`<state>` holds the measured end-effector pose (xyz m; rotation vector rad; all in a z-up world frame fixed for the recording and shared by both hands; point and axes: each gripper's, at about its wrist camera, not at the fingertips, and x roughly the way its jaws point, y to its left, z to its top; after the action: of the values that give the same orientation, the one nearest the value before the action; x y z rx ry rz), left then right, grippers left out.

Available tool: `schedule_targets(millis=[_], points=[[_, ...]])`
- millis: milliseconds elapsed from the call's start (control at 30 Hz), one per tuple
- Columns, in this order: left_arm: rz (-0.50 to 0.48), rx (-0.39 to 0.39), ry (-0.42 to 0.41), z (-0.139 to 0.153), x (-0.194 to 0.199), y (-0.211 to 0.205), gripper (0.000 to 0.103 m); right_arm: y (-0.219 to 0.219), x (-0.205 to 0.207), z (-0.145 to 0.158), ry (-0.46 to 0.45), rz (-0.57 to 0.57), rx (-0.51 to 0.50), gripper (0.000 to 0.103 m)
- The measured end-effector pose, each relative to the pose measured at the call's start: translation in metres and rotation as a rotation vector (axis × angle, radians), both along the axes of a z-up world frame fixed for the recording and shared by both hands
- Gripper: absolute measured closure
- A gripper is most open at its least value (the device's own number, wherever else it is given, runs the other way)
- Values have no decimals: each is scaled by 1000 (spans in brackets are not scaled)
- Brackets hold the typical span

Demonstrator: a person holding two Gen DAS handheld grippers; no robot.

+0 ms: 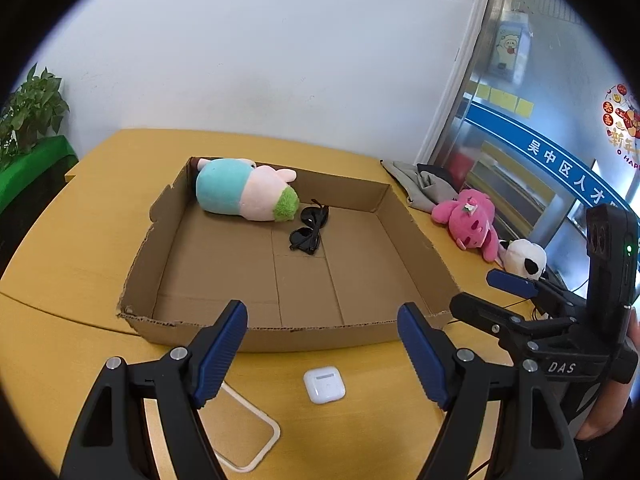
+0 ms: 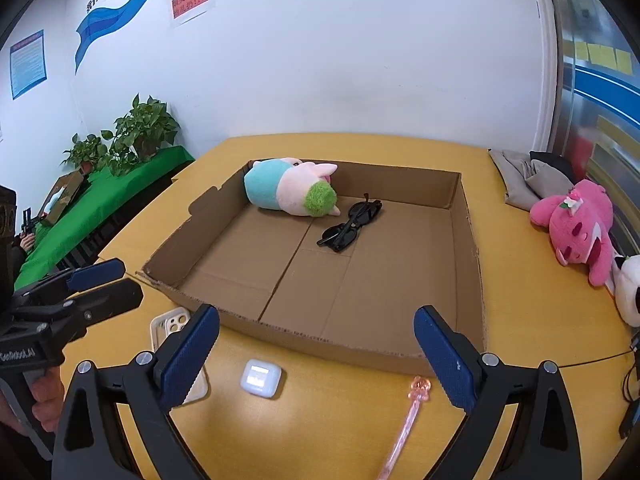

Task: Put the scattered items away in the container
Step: 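Withdraw the right gripper from the box toward the table, then reach the right gripper to the pink toy wand and close on it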

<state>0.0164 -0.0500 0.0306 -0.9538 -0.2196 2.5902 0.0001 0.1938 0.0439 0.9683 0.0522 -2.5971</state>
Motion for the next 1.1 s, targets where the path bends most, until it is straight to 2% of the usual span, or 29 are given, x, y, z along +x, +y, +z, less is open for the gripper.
schedule_targets(millis=[167,300,433,633,733,1000,1100], points=[[-25,1,-21,-6,11,8,26,12,20,-18,-52,22,-5,3],[-76,3,-54,-19,14,25,26,26,43,-53,-139,51,29,4],[-144,26,-122,-36,8,53,26,57,53,-90,-241,-14,16,4],[-247,54,-231,-69,-5,103,26,87,52,-122,-289,-90,14,4],[-276,51,-294,-86,-13,127,26,90,51,-131,-304,-89,9,10],[-299,42,-407,-119,-34,164,26,107,46,-149,-327,-123,-34,13],[-316,29,-422,-126,-42,177,26,110,44,-152,-327,-126,-57,13]])
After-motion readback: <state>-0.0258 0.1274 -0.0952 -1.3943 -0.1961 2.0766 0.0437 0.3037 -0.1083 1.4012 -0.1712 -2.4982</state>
